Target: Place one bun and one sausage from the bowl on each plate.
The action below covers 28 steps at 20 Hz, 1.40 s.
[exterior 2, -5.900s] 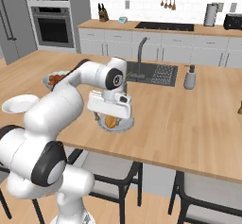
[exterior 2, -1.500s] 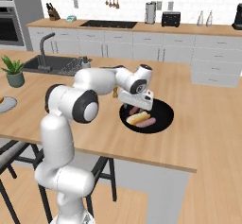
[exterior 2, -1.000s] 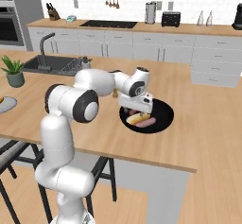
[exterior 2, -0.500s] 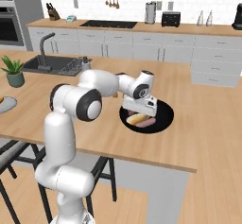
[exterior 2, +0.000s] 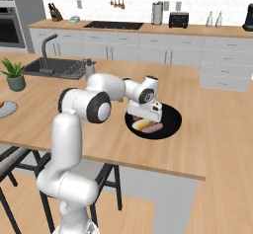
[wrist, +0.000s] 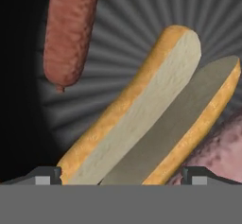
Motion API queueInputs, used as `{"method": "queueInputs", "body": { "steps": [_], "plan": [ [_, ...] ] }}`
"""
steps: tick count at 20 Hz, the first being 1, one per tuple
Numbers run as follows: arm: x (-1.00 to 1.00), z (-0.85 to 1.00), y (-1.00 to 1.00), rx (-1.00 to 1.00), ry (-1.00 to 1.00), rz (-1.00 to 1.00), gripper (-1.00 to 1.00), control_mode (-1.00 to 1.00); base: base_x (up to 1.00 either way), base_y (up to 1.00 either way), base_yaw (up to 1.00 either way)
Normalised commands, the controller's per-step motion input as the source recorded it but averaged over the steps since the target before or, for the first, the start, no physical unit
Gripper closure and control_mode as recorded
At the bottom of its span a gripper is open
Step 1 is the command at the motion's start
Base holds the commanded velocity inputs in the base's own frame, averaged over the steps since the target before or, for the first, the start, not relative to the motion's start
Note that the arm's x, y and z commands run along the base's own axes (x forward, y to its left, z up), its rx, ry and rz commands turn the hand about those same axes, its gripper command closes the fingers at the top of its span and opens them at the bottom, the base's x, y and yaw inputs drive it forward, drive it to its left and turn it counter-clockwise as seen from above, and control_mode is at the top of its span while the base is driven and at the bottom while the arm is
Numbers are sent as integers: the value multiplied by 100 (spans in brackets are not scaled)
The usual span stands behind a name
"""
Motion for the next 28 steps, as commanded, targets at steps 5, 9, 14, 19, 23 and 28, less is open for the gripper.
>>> {"method": "queueInputs", "body": {
  "steps": [5,9,14,19,23,28],
  "plan": [
    [23,-29,1,0,6,0,-100,-100,0,0,0],
    [-6,-33,1,-1,9,0,-100,-100,0,0,0],
    [-36,-23,17,0,6,5,-100,-100,0,0,0],
    [-48,-21,23,-10,22,16,-100,-100,0,0,0],
    [-13,-11,21,-6,12,20,-100,-100,0,0,0],
    [8,-76,0,0,0,8,-100,-100,0,0,0]
  ]
}}
